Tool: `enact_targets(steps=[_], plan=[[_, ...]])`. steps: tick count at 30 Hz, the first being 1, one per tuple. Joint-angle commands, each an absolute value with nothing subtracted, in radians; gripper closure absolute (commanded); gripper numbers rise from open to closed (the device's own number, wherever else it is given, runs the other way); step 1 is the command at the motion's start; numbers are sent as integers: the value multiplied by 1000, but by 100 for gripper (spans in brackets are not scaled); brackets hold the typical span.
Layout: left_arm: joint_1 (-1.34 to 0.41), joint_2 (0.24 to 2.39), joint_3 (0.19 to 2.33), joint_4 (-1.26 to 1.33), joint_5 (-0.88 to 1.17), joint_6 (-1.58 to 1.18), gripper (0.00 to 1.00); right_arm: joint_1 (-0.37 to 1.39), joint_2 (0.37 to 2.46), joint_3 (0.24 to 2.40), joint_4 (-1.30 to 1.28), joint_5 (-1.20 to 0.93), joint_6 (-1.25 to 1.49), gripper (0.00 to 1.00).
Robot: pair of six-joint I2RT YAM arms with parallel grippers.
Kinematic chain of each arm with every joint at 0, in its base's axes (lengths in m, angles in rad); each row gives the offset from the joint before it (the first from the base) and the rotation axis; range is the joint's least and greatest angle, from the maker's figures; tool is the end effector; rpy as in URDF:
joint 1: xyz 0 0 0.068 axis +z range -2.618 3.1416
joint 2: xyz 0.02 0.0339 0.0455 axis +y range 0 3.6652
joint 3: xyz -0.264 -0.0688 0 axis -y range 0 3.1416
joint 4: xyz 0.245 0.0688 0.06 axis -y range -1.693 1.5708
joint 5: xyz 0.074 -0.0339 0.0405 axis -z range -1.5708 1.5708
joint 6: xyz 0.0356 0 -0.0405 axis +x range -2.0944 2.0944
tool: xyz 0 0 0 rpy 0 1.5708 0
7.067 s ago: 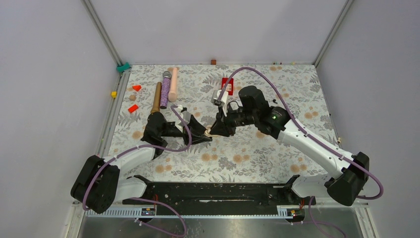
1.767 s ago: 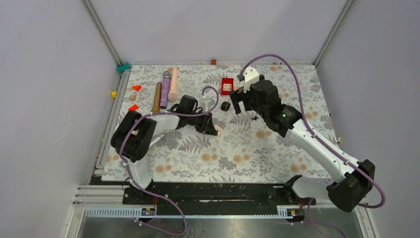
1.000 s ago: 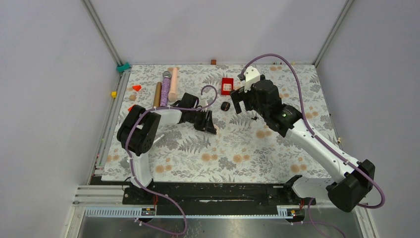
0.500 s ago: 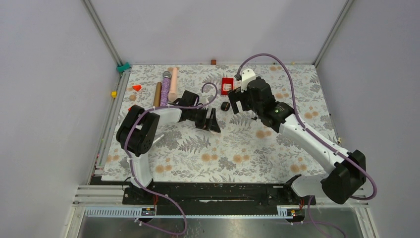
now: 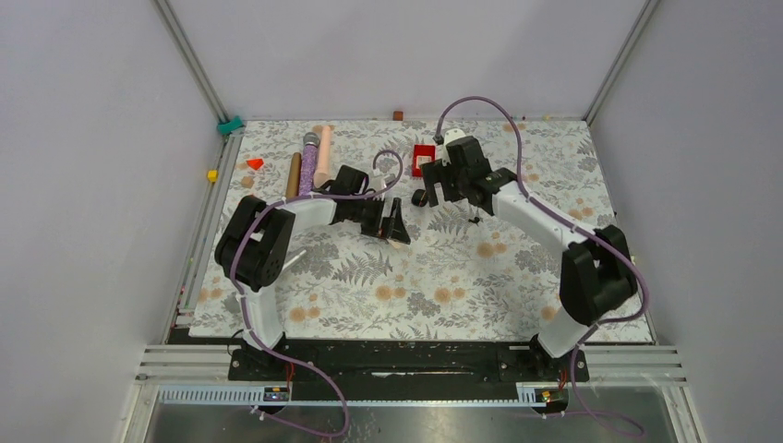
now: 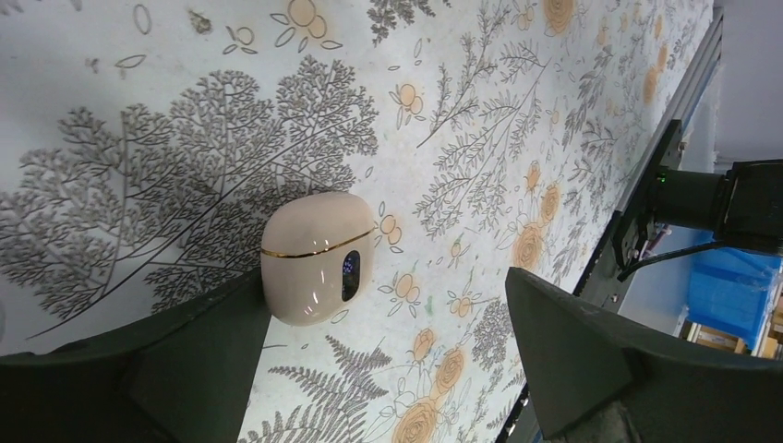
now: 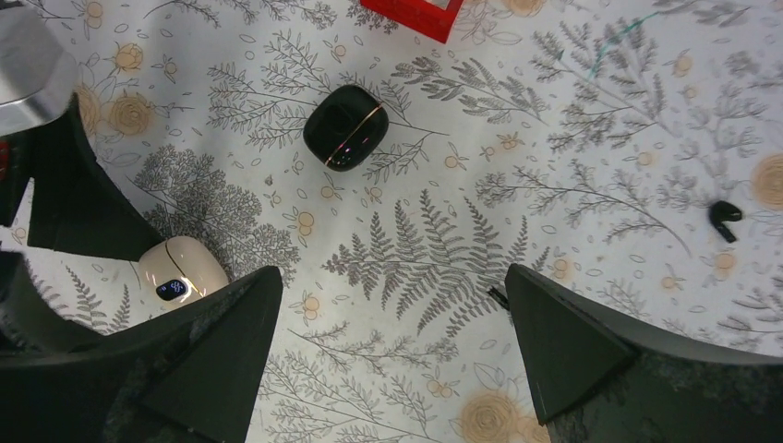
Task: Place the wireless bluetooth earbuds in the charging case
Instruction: Place the charging case at the center of the board, then pick up the charging case at the center of the board.
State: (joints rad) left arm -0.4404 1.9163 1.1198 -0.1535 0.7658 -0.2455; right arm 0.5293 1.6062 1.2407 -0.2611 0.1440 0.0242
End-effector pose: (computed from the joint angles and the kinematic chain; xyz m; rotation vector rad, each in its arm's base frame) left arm 0.3347 -0.1850 0.1476 0.5741 2.4976 -1.2382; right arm 0.3203 0.1814 0.2818 -0.4697 2.1432 0.1538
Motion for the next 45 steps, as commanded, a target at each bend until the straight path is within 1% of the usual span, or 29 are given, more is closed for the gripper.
enact_targets(steps=[1,4,9,11,18,23,27,32,36,38,41,45], plan=[[-415,1896,1119,-215,660,-213,2,488,1715,1372,-318,11,117,1],[-405,1882,1115,-212,672,-217,1,480,1795,1428,-338,-44,133,2],[-386,1846,1114,-206,711,-232,2,473,1937,1542,-406,-73,160,2],[-383,1879,1117,-210,716,-237,2,471,1983,1587,-424,-84,181,2],[-381,1831,1091,-194,656,-242,1,468,2117,1709,-493,-143,259,2],[-380,1763,1056,-158,595,-240,1,464,2177,1765,-521,-138,289,1],[-379,1724,1037,-129,593,-245,2,460,2232,1810,-546,-141,297,1],[-379,1703,1041,-130,604,-240,1,460,2294,1884,-589,-139,313,10],[-376,1686,1044,-133,601,-232,1,460,2335,1926,-629,-110,318,10],[-374,1676,1044,-132,599,-230,2,460,2347,1943,-640,-105,308,14],[-371,1666,1045,-129,593,-232,2,460,2362,1972,-662,-95,306,15],[-370,1646,1038,-126,549,-224,1,464,2383,2012,-690,-69,303,22]])
